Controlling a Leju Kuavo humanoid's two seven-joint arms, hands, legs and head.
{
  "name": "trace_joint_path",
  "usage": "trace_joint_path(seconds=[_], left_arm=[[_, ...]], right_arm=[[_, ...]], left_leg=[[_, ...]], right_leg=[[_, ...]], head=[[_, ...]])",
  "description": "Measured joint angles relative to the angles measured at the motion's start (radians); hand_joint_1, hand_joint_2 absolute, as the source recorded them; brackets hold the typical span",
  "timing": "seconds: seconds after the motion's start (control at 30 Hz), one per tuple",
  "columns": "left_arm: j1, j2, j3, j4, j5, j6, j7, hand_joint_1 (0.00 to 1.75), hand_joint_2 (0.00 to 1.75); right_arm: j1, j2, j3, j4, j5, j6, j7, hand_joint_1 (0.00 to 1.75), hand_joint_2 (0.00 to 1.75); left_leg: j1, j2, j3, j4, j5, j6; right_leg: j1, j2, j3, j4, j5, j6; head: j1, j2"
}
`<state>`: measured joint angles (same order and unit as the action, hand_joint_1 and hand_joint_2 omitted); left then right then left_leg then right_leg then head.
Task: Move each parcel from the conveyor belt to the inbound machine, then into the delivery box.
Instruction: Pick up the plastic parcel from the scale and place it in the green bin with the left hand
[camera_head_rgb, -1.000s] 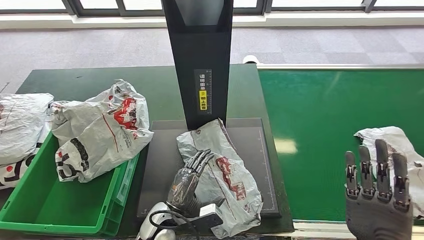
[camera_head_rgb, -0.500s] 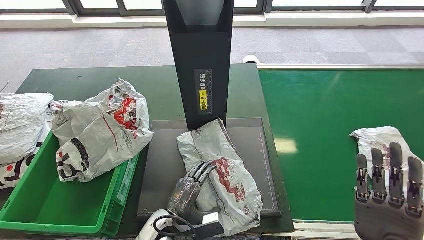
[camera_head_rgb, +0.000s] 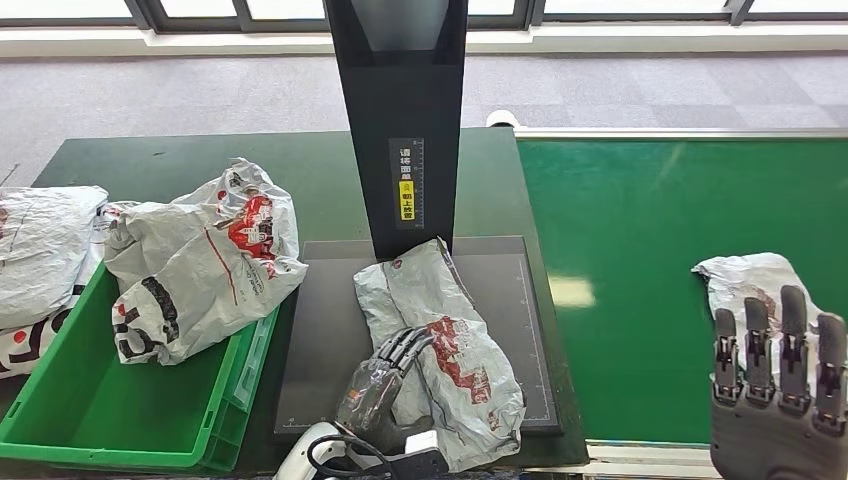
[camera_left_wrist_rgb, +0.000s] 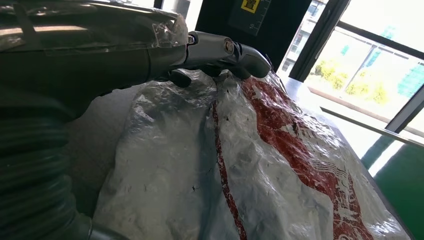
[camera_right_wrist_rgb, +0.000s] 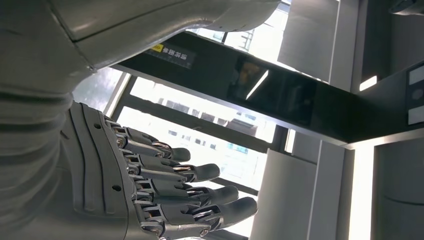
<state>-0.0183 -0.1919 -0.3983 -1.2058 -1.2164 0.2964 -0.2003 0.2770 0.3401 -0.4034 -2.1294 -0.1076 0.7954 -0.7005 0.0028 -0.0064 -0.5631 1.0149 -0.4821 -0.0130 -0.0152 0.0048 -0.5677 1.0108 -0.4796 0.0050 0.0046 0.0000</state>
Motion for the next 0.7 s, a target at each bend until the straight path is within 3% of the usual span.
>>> trace_joint_path(seconds=[0.5, 0.63, 0.7], left_arm=[[-0.009, 0.004, -0.011, 0.039, 0.038, 0.001, -0.027, 0.0, 1.75], [-0.021, 0.009, -0.036, 0.075, 0.09, 0.008, -0.084, 1.75, 1.75], [-0.038, 0.008, -0.054, 0.105, 0.105, 0.016, -0.121, 1.75, 1.75]], right_arm=[[-0.02, 0.0, -0.03, 0.0, 0.008, 0.008, 0.0, 0.0, 1.75], [-0.027, 0.0, -0.047, 0.0, 0.006, 0.006, 0.0, 0.0, 1.75], [-0.033, 0.0, -0.058, -0.001, 0.003, 0.006, 0.0, 0.0, 1.75]], left_leg=[[0.0, 0.0, 0.0, 0.0, 0.0, 0.0], [0.0, 0.0, 0.0, 0.0, 0.0, 0.0], [0.0, 0.0, 0.0, 0.0, 0.0, 0.0]], right_leg=[[0.0, 0.0, 0.0, 0.0, 0.0, 0.0], [0.0, 0.0, 0.0, 0.0, 0.0, 0.0], [0.0, 0.0, 0.0, 0.0, 0.0, 0.0]], head=[[0.0, 0.0], [0.0, 0.0], [0.0, 0.0]])
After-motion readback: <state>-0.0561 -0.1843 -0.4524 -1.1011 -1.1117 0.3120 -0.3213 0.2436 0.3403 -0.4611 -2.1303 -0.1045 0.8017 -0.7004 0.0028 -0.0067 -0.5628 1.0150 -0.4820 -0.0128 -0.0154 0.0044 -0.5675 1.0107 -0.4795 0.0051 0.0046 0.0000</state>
